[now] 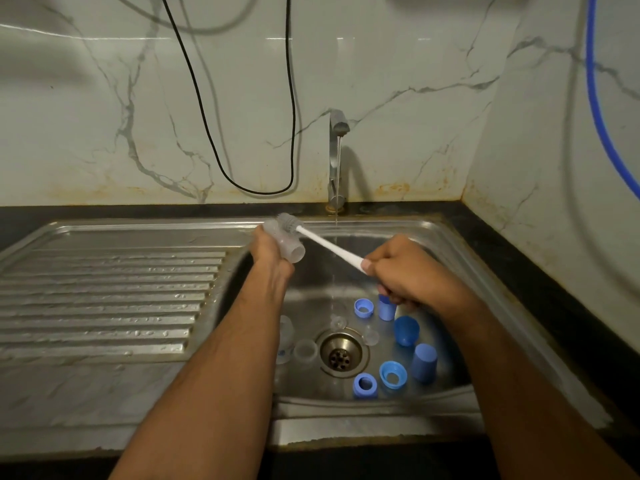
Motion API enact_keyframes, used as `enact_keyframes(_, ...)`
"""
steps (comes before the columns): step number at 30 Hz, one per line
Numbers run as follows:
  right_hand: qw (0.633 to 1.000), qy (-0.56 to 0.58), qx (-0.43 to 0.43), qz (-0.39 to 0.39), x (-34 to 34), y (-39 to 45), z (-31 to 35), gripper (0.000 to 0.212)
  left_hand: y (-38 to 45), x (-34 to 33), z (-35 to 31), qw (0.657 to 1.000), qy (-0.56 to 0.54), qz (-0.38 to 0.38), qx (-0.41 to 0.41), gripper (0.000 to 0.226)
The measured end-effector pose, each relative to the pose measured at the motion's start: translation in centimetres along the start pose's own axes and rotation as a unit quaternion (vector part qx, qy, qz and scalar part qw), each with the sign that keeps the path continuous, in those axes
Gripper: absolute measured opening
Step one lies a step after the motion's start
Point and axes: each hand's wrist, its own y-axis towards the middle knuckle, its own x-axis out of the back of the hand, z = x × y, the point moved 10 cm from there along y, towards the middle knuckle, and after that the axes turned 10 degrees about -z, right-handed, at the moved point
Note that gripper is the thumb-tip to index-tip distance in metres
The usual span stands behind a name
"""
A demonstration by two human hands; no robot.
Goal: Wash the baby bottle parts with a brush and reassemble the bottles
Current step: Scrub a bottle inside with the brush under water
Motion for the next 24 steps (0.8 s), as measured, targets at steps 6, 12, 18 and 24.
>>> enact_keyframes(6, 0.998, -0.009, 0.062, -0.032, -1.6, 0.0, 2.1, 0.023, 0.3, -0.6, 1.2, 1.000, 0.027, -0.006, -0.005, 0.061)
enact_keyframes(12, 1.000, 0.014, 0.024, 0.012, -1.1, -0.5, 0.8, 0.022, 0.2, 0.8, -1.1, 0.997, -0.044, -0.048, -0.037, 0.044)
enact_keyframes(18, 0.999, 0.022, 0.034, -0.012, -1.6, -0.2, 1.5, 0.023, -1.0, -0.8, 0.6, 0.999, -0.035, -0.008, -0.014, 0.051)
enact_keyframes(24, 0.999, 0.042, 0.007, 0.010, -1.0, -0.1, 0.6, 0.021, -0.6, -0.6, -0.7, 0.998, -0.063, 0.005, -0.027, 0.048)
